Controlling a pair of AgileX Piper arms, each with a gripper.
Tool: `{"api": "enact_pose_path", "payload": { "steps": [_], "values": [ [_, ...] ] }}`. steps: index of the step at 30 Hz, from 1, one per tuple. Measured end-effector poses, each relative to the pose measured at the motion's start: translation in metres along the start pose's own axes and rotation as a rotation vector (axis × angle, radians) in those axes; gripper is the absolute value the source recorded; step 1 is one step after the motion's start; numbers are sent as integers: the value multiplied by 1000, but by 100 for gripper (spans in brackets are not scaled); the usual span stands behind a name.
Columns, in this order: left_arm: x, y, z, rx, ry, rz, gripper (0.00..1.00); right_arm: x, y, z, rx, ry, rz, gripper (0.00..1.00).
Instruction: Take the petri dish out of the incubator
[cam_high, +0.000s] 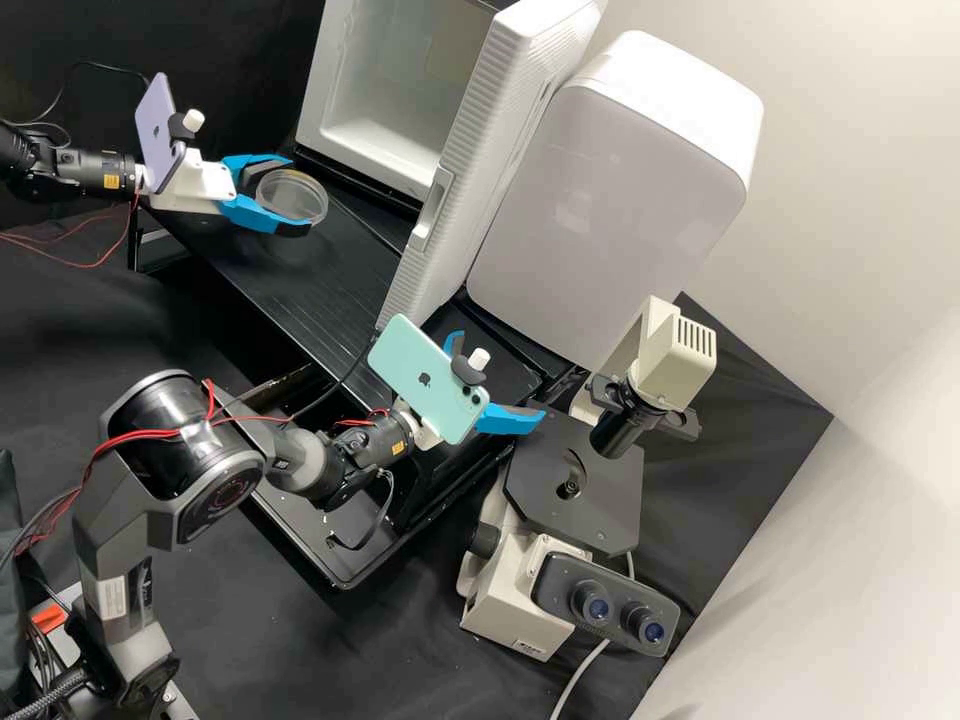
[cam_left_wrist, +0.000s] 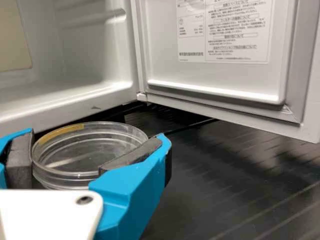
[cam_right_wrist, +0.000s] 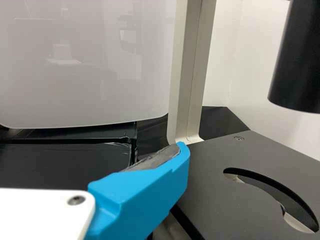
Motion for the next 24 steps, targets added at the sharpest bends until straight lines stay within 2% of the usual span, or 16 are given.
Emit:
{"api": "enact_pose_path", "payload": {
  "steps": [1,5,13,17,23,24],
  "values": [
    [-2,-4,1,-11,3,-9,0,0,0,0,0,0,0,100],
    [-6,-15,4,-9,1,-43,0,0,0,0,0,0,0,100],
    [-9,-26,4,-20,4,-80,0,0,0,0,0,0,0,100],
    [-7,-31,4,-67,4,-100,0,0,0,0,0,0,0,100],
    [-6,-33,3,-95,-1,-109,0,0,0,0,0,0,0,100],
    [-6,-33,3,-106,0,-109,100,0,0,0,0,0,0,100]
  ]
}}
